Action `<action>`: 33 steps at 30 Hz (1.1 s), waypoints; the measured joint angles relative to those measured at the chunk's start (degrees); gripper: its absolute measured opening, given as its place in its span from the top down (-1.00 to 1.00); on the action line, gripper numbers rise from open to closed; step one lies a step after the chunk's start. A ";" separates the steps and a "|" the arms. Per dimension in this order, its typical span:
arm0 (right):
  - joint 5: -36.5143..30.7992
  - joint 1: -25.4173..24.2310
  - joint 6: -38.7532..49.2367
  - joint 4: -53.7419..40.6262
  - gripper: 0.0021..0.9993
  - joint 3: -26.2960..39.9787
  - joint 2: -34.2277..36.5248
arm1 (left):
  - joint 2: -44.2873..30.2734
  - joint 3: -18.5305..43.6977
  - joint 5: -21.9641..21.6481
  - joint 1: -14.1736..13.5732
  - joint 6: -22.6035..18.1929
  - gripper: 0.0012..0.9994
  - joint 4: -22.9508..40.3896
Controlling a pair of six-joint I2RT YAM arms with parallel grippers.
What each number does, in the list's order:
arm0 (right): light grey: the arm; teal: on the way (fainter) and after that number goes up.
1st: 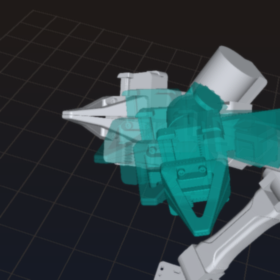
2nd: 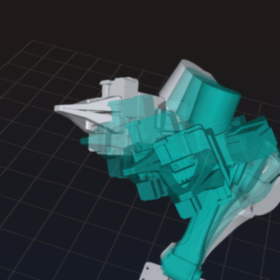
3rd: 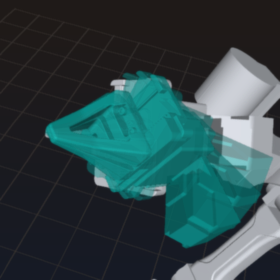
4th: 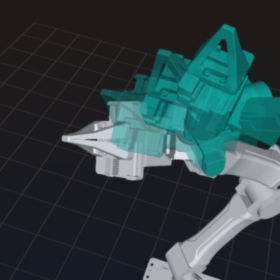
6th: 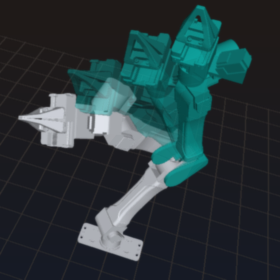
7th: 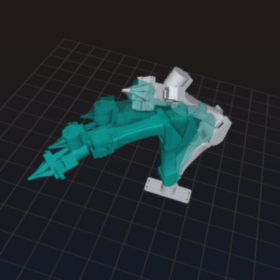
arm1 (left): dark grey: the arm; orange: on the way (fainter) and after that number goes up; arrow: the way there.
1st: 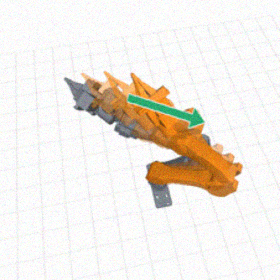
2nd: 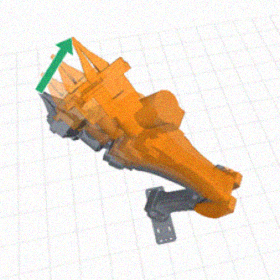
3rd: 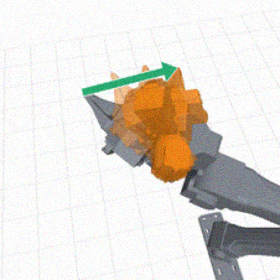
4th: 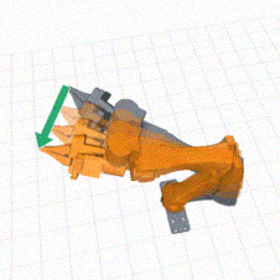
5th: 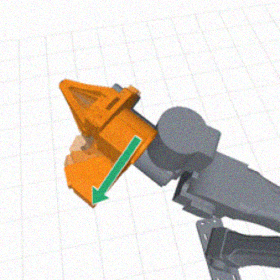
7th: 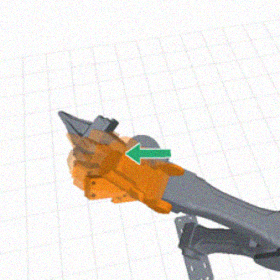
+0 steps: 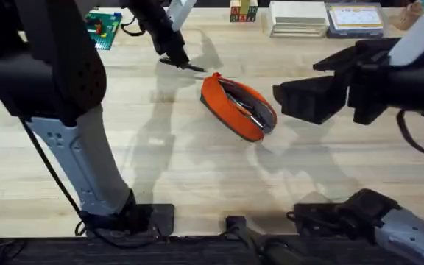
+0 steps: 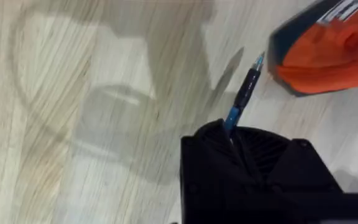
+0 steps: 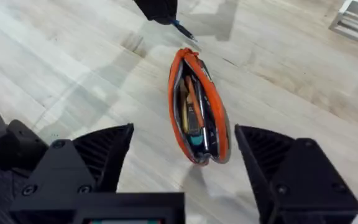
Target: Unzip the bag, pick up the pens from the table one at a time and place them inside, then zip the bag closed.
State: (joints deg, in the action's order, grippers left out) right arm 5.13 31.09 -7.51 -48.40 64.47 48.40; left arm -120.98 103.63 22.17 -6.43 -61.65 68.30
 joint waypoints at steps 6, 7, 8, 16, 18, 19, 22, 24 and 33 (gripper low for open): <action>0.00 0.00 -0.01 0.88 -1.00 0.00 0.00 | 5.86 0.02 -0.84 0.15 0.15 0.92 1.81; 0.00 0.00 -0.01 1.23 -1.00 0.00 0.00 | 6.77 0.02 -0.81 0.21 0.15 0.92 1.87; 0.00 0.00 0.00 1.53 -1.00 0.00 0.00 | 7.70 0.04 -0.76 0.23 0.13 0.92 1.94; 0.00 0.00 0.00 1.88 -1.00 0.00 0.00 | 14.31 -1.12 1.90 0.25 -0.46 0.92 2.60; 0.00 0.00 0.00 1.88 -1.00 0.00 0.00 | 15.96 -2.68 2.27 0.25 -0.80 0.92 2.19; 0.00 0.00 -0.02 1.88 -1.00 0.00 0.00 | 16.87 -3.52 2.33 0.25 -0.96 0.92 1.93; 0.00 0.00 0.00 1.88 -1.00 0.00 0.00 | 20.09 -6.81 2.69 0.25 -1.16 0.92 0.18; 0.00 0.00 -0.02 1.88 -1.00 0.00 0.00 | 22.59 -9.38 2.73 0.25 -1.20 0.92 -1.06; 0.00 0.00 0.00 1.88 -1.00 0.00 0.00 | 34.46 -19.90 3.55 -0.96 -1.41 0.92 -6.40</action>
State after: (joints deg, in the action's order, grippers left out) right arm 5.13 31.09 -7.51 -46.52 64.47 48.40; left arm -86.52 83.73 25.73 -7.39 -63.06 61.89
